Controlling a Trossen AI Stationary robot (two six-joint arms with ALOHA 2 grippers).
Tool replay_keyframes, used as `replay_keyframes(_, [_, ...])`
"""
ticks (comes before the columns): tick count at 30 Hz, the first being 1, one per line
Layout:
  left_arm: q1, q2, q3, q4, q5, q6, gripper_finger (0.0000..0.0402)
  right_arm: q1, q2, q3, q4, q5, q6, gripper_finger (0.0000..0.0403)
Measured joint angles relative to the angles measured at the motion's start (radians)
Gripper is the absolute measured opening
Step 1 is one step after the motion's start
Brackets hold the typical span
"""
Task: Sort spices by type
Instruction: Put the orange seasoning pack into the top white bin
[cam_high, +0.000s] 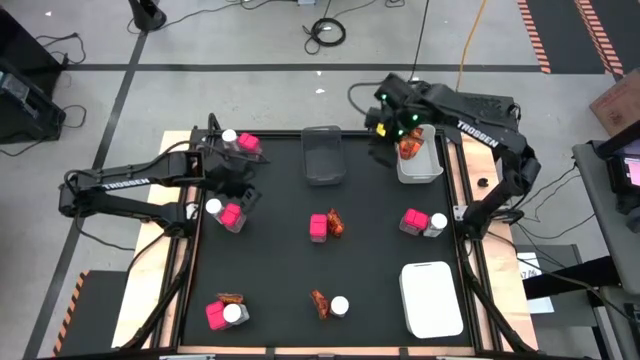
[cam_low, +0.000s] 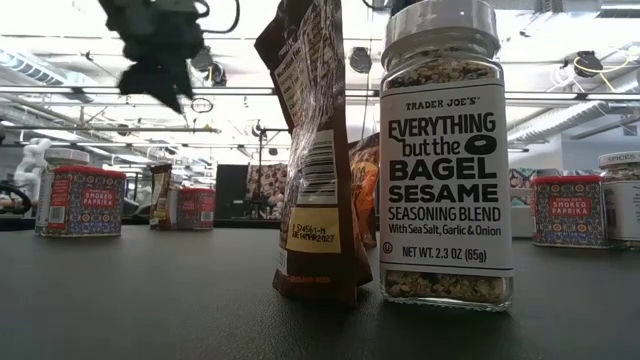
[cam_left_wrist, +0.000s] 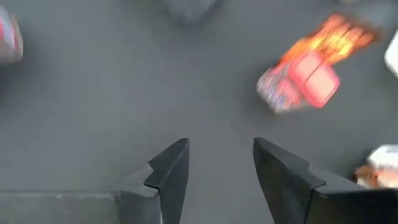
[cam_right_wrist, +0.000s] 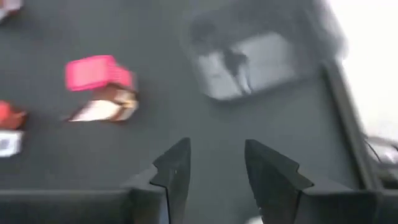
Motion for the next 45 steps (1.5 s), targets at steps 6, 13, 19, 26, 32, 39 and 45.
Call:
replay_keyframes(6, [-0.031,0.000,0.000,-0.108,-0.013,-0.080,0.0183,0.131,0.000,0.000,0.074,-0.004,-0.092,0.0146])
replay_keyframes(13, [0.068,0.000,0.000,-0.089,-0.257,-0.366,0.0183,0.203,0.000,0.000,0.194,-0.005,-0.205,0.0146])
replay_keyframes(19, [0.311,0.000,0.027,-0.103,-0.251,-0.396,0.0183,0.208,0.000,0.000,0.186,-0.004,-0.192,0.0146])
replay_keyframes(26, [0.575,0.034,0.029,-0.039,-0.195,-0.299,0.0183,0.208,0.000,0.000,0.185,-0.004,-0.148,0.0146])
replay_keyframes(32, [0.677,0.134,0.029,-0.005,-0.136,-0.322,0.0183,0.208,0.000,0.000,0.185,-0.004,-0.141,0.0146])
replay_keyframes(39, [0.692,0.232,0.029,0.028,-0.139,-0.368,0.0183,0.208,0.000,0.000,0.186,-0.004,-0.144,0.0146])
replay_keyframes(45, [0.693,0.278,0.029,0.070,-0.152,-0.377,0.0183,0.208,0.000,0.000,0.186,-0.003,-0.144,0.0146])
